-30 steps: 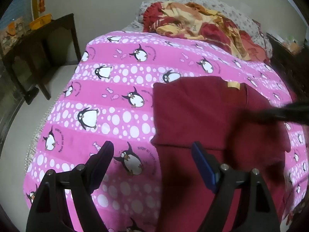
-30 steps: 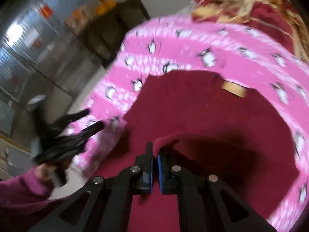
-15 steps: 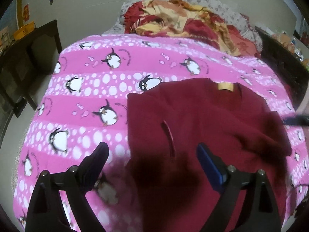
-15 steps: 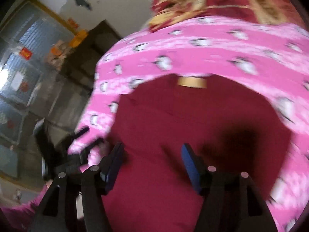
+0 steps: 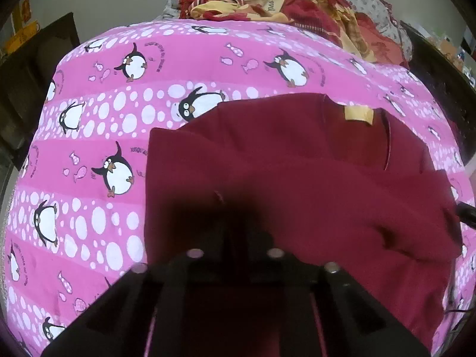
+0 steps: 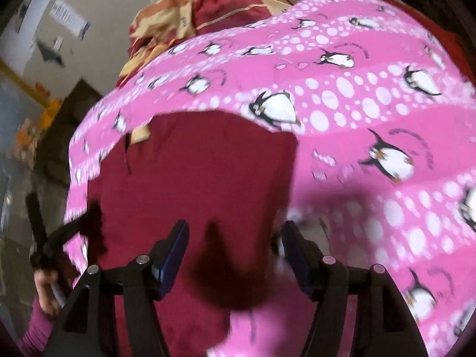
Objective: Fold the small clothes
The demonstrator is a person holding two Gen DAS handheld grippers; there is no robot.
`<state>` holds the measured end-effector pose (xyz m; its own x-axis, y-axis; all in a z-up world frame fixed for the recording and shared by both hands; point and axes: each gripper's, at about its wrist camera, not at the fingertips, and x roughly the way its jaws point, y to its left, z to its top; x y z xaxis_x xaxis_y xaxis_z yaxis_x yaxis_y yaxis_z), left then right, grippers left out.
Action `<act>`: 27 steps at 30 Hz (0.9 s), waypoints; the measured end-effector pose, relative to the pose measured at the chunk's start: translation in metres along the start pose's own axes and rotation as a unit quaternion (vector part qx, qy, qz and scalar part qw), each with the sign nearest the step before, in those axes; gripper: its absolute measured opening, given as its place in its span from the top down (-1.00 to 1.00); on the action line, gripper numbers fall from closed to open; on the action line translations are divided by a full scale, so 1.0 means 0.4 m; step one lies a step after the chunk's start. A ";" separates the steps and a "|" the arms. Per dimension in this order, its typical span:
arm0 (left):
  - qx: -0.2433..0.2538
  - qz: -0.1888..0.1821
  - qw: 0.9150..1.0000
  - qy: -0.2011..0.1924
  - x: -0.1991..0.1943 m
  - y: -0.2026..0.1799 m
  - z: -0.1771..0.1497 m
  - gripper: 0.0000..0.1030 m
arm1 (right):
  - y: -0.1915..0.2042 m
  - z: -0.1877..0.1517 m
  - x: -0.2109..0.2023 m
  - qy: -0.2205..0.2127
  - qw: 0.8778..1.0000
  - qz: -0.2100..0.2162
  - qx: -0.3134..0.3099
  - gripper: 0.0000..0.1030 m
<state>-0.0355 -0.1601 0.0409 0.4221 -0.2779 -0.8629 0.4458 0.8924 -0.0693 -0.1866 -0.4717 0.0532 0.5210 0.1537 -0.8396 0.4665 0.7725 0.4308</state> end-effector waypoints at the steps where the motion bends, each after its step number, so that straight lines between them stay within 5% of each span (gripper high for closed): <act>1: -0.008 -0.013 1.000 0.006 -0.008 0.009 0.005 0.89 | -0.005 0.008 0.011 0.006 1.000 -0.001 0.004 -0.06; 3: -0.014 -0.028 0.999 0.005 -0.034 0.021 0.010 0.89 | 0.018 0.020 0.003 -0.007 1.000 -0.017 -0.025 0.82; 7: -0.009 -0.049 0.999 -0.001 -0.077 0.044 0.016 0.89 | 0.057 0.023 -0.049 -0.063 0.993 -0.055 -0.082 0.82; 12: 0.018 -0.011 1.000 0.020 -0.018 0.005 0.011 0.84 | 0.037 0.017 0.006 -0.025 0.993 -0.089 -0.074 0.73; 14: 0.023 -0.003 1.000 0.017 -0.021 0.000 -0.005 0.58 | 0.042 0.001 -0.040 -0.046 0.992 -0.093 -0.073 0.44; 16: 0.024 0.007 1.000 0.007 -0.031 0.000 -0.013 -0.14 | 0.061 -0.020 -0.080 -0.061 0.988 -0.107 -0.092 0.25; 17: 0.016 0.014 1.000 -0.005 -0.039 0.006 -0.016 -0.21 | 0.078 -0.036 -0.093 -0.064 0.986 -0.109 -0.109 0.25; 21: -0.010 0.016 1.000 0.000 -0.032 0.028 -0.020 -0.23 | 0.136 -0.101 -0.055 -0.025 0.980 -0.103 -0.166 0.25; 23: -0.012 0.023 1.000 0.002 -0.027 0.029 -0.024 -0.23 | 0.136 -0.129 -0.006 -0.008 0.967 -0.165 -0.196 0.31; 27: 0.007 0.040 0.999 -0.003 -0.040 0.018 -0.041 -0.23 | 0.088 -0.112 -0.022 -0.022 0.969 -0.191 -0.157 0.32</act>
<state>-0.0519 -0.1433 0.0457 0.4611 -0.2069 -0.8629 0.4203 0.9074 0.0071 -0.2066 -0.4183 0.0608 0.3869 -0.2007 -0.9000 0.3947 0.9181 -0.0350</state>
